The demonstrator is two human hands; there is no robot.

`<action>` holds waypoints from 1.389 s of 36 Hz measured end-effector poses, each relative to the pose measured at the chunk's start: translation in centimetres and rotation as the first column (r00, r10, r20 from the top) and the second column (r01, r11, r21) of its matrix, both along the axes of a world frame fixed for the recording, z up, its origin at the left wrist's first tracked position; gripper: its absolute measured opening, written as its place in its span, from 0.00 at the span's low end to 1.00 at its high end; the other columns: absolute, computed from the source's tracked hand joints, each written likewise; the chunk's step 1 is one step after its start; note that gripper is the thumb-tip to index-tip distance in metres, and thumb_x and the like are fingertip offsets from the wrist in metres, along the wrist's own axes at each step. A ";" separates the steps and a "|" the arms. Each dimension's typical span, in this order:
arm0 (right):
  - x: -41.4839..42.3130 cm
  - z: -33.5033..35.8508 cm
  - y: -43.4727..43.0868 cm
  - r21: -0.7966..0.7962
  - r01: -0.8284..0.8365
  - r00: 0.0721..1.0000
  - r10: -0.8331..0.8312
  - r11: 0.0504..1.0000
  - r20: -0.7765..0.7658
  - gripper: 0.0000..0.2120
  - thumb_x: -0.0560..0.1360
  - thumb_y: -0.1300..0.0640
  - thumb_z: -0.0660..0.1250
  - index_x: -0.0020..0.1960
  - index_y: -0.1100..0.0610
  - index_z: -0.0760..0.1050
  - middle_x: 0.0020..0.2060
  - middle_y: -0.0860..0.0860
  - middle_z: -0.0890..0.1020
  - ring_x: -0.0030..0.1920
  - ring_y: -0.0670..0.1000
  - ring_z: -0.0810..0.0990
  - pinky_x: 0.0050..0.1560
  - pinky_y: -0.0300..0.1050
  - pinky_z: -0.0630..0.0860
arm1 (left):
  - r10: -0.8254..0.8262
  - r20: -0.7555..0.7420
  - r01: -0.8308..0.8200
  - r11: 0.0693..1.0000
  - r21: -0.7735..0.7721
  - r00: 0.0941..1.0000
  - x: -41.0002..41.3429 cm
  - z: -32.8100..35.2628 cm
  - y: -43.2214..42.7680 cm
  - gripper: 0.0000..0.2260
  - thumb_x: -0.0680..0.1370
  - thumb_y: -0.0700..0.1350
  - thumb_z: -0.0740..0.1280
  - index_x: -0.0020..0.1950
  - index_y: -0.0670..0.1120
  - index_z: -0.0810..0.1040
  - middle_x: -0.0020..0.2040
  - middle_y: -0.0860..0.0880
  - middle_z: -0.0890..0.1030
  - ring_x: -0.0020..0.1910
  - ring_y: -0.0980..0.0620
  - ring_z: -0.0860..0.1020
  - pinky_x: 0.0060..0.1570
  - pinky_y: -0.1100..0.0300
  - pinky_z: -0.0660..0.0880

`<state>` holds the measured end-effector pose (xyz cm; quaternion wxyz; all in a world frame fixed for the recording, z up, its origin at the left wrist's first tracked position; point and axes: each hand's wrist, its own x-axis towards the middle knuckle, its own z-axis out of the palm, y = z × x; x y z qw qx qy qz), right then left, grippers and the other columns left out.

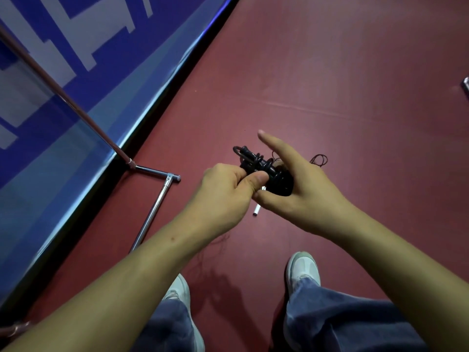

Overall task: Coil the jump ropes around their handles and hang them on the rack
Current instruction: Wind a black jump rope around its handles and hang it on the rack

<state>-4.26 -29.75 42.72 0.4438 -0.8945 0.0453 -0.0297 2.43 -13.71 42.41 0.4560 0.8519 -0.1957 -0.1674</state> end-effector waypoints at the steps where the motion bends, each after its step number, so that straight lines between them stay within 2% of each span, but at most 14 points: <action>1: 0.0 0.0 -0.1 -0.017 -0.017 1.000 0.017 1.000 0.013 0.34 0.75 0.52 0.74 0.75 0.35 0.64 0.43 0.45 0.83 0.42 0.48 0.81 0.47 0.50 0.80 | 0.000 -0.019 0.000 1.000 -0.005 1.000 0.0 0.1 0.1 0.21 0.81 0.53 0.68 0.33 0.41 0.78 0.26 0.44 0.72 0.25 0.53 0.66 0.26 0.63 0.63; 5: 0.1 -0.2 -0.3 -0.071 -0.029 0.998 0.033 0.997 0.054 0.21 0.76 0.55 0.72 0.67 0.44 0.74 0.48 0.44 0.83 0.48 0.48 0.82 0.51 0.54 0.79 | -0.020 -0.096 0.022 0.999 0.023 0.995 0.0 0.3 0.4 0.23 0.81 0.55 0.67 0.31 0.43 0.80 0.24 0.47 0.77 0.22 0.55 0.70 0.28 0.63 0.67; 9: 0.2 -0.4 -0.3 -0.091 -0.020 0.998 0.025 0.996 0.055 0.20 0.75 0.54 0.72 0.65 0.44 0.75 0.48 0.44 0.84 0.48 0.48 0.83 0.50 0.54 0.79 | -0.070 -0.111 0.083 0.990 0.116 0.991 0.3 0.8 1.0 0.23 0.80 0.60 0.66 0.33 0.44 0.80 0.24 0.48 0.78 0.23 0.54 0.71 0.27 0.60 0.69; 13: 0.5 -0.5 -1.0 -0.141 0.010 1.000 -0.013 0.990 -0.023 0.22 0.75 0.51 0.75 0.66 0.39 0.75 0.47 0.43 0.85 0.44 0.46 0.85 0.51 0.51 0.81 | -0.143 -0.033 0.147 0.954 0.261 0.989 1.4 0.9 2.4 0.18 0.78 0.57 0.68 0.39 0.43 0.80 0.36 0.40 0.81 0.30 0.46 0.75 0.37 0.46 0.78; 20: 0.8 -1.3 -0.7 -0.260 -0.006 0.990 -0.030 0.966 -0.137 0.24 0.73 0.51 0.74 0.67 0.41 0.77 0.53 0.44 0.86 0.55 0.48 0.83 0.58 0.50 0.80 | -0.342 0.200 0.177 0.807 0.564 0.918 0.6 1.9 3.0 0.09 0.78 0.52 0.67 0.43 0.48 0.81 0.35 0.47 0.79 0.36 0.43 0.79 0.37 0.51 0.79; 24: 0.8 -1.7 -1.1 -0.297 0.005 0.979 -0.064 0.955 -0.192 0.24 0.72 0.52 0.75 0.68 0.43 0.78 0.54 0.46 0.86 0.56 0.50 0.83 0.58 0.50 0.79 | -0.461 0.263 0.201 0.738 0.645 0.847 -0.2 2.6 2.7 0.11 0.79 0.52 0.63 0.42 0.47 0.77 0.34 0.49 0.74 0.37 0.42 0.77 0.34 0.54 0.70; 27: 0.8 -1.8 -1.1 -0.266 0.055 0.979 -0.105 0.962 -0.177 0.24 0.72 0.50 0.76 0.67 0.43 0.79 0.53 0.45 0.86 0.55 0.48 0.83 0.58 0.49 0.79 | -0.475 0.233 0.271 0.768 0.581 0.849 -0.2 2.4 2.8 0.12 0.79 0.52 0.65 0.38 0.47 0.74 0.32 0.49 0.73 0.35 0.42 0.76 0.35 0.51 0.74; 31: 0.8 -1.5 -1.4 -0.170 0.136 0.973 -0.164 0.976 -0.163 0.22 0.72 0.49 0.78 0.64 0.41 0.80 0.48 0.39 0.84 0.50 0.40 0.82 0.52 0.40 0.77 | -0.416 0.139 0.303 0.818 0.488 0.899 0.2 2.6 3.4 0.17 0.80 0.51 0.68 0.34 0.48 0.71 0.28 0.49 0.72 0.29 0.48 0.71 0.29 0.55 0.65; 34: 0.8 -1.7 -1.3 -0.176 0.112 0.970 -0.146 0.978 -0.194 0.22 0.70 0.49 0.78 0.63 0.40 0.81 0.49 0.39 0.85 0.52 0.42 0.83 0.56 0.44 0.78 | -0.415 0.144 0.315 0.837 0.447 0.898 0.1 2.8 3.2 0.19 0.81 0.49 0.67 0.31 0.51 0.68 0.28 0.49 0.72 0.27 0.48 0.72 0.29 0.56 0.65; 37: 0.4 -1.6 -1.1 -0.220 -0.044 0.961 -0.019 0.975 -0.275 0.22 0.70 0.50 0.78 0.62 0.40 0.81 0.48 0.41 0.86 0.51 0.44 0.84 0.56 0.44 0.79 | -0.464 0.202 0.325 0.814 0.481 0.863 0.0 2.9 3.3 0.18 0.81 0.50 0.67 0.32 0.54 0.69 0.32 0.51 0.72 0.32 0.47 0.73 0.32 0.56 0.69; 39: 0.1 -1.2 -1.0 -0.238 -0.201 0.935 0.114 0.950 -0.336 0.23 0.70 0.48 0.78 0.64 0.38 0.79 0.48 0.40 0.86 0.50 0.41 0.84 0.55 0.44 0.80 | -0.487 0.265 0.327 0.817 0.475 0.832 0.5 3.0 3.9 0.09 0.79 0.52 0.66 0.40 0.53 0.79 0.37 0.51 0.78 0.38 0.45 0.78 0.39 0.52 0.77; 43: -0.9 0.7 -0.3 -0.133 -0.393 0.874 0.324 0.910 -0.363 0.24 0.71 0.53 0.79 0.66 0.41 0.80 0.44 0.38 0.86 0.43 0.37 0.83 0.46 0.33 0.77 | -0.435 0.341 0.341 0.890 0.302 0.833 2.0 3.3 5.0 0.06 0.75 0.51 0.72 0.44 0.50 0.87 0.38 0.53 0.84 0.39 0.55 0.81 0.41 0.55 0.78; 45: -1.2 1.3 0.1 -0.053 -0.411 0.870 0.374 0.910 -0.322 0.22 0.71 0.56 0.79 0.63 0.42 0.81 0.40 0.38 0.85 0.38 0.38 0.82 0.40 0.30 0.74 | -0.376 0.301 0.321 0.922 0.219 0.876 2.6 3.2 5.4 0.02 0.73 0.47 0.77 0.42 0.49 0.88 0.36 0.53 0.85 0.38 0.56 0.82 0.41 0.54 0.78; 50: -1.6 2.2 0.8 0.147 -0.355 0.891 0.382 0.923 -0.247 0.20 0.70 0.62 0.79 0.58 0.46 0.84 0.39 0.44 0.85 0.37 0.44 0.83 0.42 0.37 0.78 | -0.249 0.044 0.248 0.968 0.021 0.968 3.3 2.6 5.4 0.03 0.70 0.47 0.80 0.40 0.50 0.88 0.36 0.44 0.85 0.39 0.40 0.82 0.44 0.42 0.80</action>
